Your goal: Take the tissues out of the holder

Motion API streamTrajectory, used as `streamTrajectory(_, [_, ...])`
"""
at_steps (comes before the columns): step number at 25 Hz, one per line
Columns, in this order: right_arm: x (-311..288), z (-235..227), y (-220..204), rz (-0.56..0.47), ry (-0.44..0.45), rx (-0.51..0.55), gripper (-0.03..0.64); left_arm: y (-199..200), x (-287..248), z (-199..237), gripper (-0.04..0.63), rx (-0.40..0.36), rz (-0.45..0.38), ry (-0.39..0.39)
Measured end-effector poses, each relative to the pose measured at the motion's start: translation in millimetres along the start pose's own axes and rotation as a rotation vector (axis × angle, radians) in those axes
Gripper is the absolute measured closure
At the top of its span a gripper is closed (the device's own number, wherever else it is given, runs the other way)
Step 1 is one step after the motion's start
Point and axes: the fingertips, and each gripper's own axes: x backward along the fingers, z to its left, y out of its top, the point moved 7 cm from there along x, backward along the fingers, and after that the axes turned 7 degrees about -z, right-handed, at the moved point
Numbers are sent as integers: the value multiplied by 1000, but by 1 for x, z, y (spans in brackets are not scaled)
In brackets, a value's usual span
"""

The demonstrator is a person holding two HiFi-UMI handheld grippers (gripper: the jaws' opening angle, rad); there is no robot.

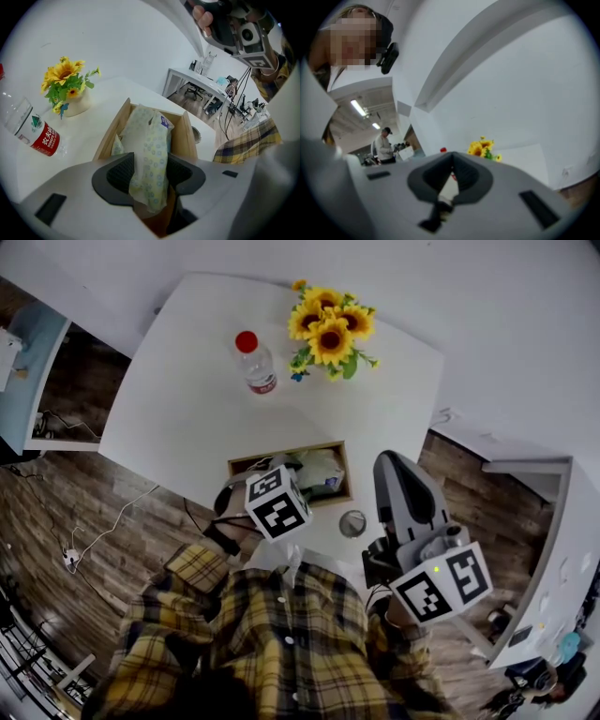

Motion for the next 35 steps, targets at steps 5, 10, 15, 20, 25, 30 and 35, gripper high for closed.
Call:
streamTrajectory(5, [2, -3, 1, -2, -8, -2, 605, -4, -9, 3, 399, -28, 42, 10])
streamTrajectory(10, [2, -4, 1, 0, -8, -1, 606, -5, -12, 2, 403, -31, 56, 3])
streamTrajectory(15, [1, -3, -4, 18, -2, -4, 606, -6, -13, 3, 416, -39, 59, -2])
streamTrajectory(20, [2, -3, -2, 21, 4, -1, 606, -5, -14, -1, 478, -65, 78, -18])
streamTrajectory(25, [1, -2, -2, 25, 12, 5, 606, -6, -15, -3, 523, -76, 83, -33])
streamTrajectory(30, [4, 0, 0, 19, 14, 9, 605, -5, -12, -5, 532, -85, 71, -22])
streamTrajectory(35, [9, 2, 3, 12, 13, 14, 605, -2, -8, -7, 534, -91, 65, -9])
